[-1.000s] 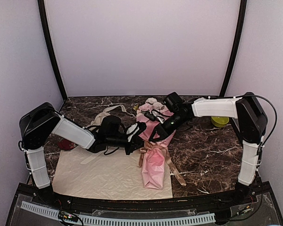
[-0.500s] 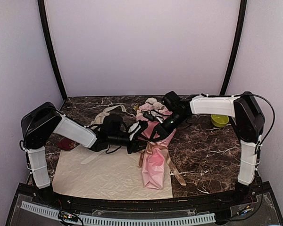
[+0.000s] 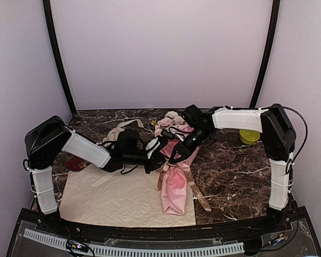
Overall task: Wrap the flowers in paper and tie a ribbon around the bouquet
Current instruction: Cross the half-tied ribbon over the folded bouquet.
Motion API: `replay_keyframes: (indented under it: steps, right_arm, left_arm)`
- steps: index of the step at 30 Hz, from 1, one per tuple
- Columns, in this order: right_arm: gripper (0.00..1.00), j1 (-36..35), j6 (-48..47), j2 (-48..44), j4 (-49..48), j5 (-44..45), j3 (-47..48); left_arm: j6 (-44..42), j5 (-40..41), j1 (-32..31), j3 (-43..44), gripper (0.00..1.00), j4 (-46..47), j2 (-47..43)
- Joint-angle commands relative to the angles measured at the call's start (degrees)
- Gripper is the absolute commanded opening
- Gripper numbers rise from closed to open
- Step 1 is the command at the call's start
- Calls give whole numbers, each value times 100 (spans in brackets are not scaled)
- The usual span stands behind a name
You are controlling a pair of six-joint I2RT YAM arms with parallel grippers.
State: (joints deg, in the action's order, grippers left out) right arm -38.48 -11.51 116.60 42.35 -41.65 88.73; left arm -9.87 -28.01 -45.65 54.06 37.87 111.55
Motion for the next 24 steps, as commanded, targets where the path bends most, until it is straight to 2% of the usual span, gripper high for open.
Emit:
replay_keyframes:
  steps: [1, 5, 10, 13, 18, 24]
  right_arm:
    - [22, 15, -133, 133, 109, 107, 179]
    - [21, 20, -78, 48, -21, 304, 172]
    - [16, 37, -27, 8, -69, 394, 177]
    - [16, 42, -13, 13, -67, 380, 188]
    - [21, 100, 34, -63, -82, 206, 247]
    - [16, 233, 234, -99, -313, 363, 198]
  left_arm:
    - [216, -320, 1, -84, 15, 338, -127]
    - [363, -579, 76, -254, 18, 650, -204]
    - [249, -629, 100, -274, 18, 508, -239]
    - [216, -629, 100, -263, 14, 478, -239]
    - [200, -662, 100, -239, 14, 426, -221]
    - [172, -734, 100, -246, 10, 394, -230]
